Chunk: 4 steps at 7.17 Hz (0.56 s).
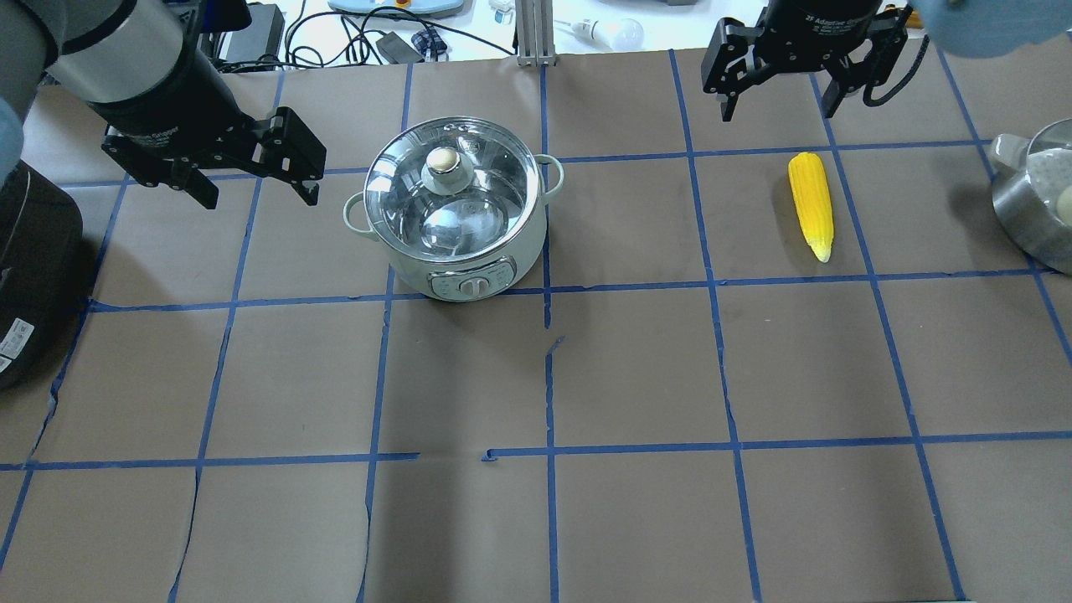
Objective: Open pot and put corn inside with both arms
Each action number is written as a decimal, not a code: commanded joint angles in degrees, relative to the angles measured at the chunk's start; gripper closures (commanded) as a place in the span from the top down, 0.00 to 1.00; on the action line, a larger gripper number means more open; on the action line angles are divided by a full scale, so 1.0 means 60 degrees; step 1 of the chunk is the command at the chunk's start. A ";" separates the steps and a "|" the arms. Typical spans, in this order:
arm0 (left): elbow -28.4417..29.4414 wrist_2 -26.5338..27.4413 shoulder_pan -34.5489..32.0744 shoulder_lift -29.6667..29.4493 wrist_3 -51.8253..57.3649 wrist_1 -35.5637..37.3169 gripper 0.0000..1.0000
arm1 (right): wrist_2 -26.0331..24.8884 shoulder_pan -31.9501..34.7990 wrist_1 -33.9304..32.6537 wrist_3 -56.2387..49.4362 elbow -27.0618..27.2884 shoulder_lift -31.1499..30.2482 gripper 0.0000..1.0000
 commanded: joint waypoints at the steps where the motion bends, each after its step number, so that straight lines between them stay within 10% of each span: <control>1: 0.0008 0.0021 -0.0010 0.0015 0.0011 0.0000 1.00 | 0.0000 0.0000 0.0000 0.0000 0.0000 0.0000 1.00; 4: 0.0052 0.0021 -0.0040 -0.0029 0.0011 0.0000 1.00 | 0.0014 0.0000 0.0000 0.0000 0.0000 0.0000 1.00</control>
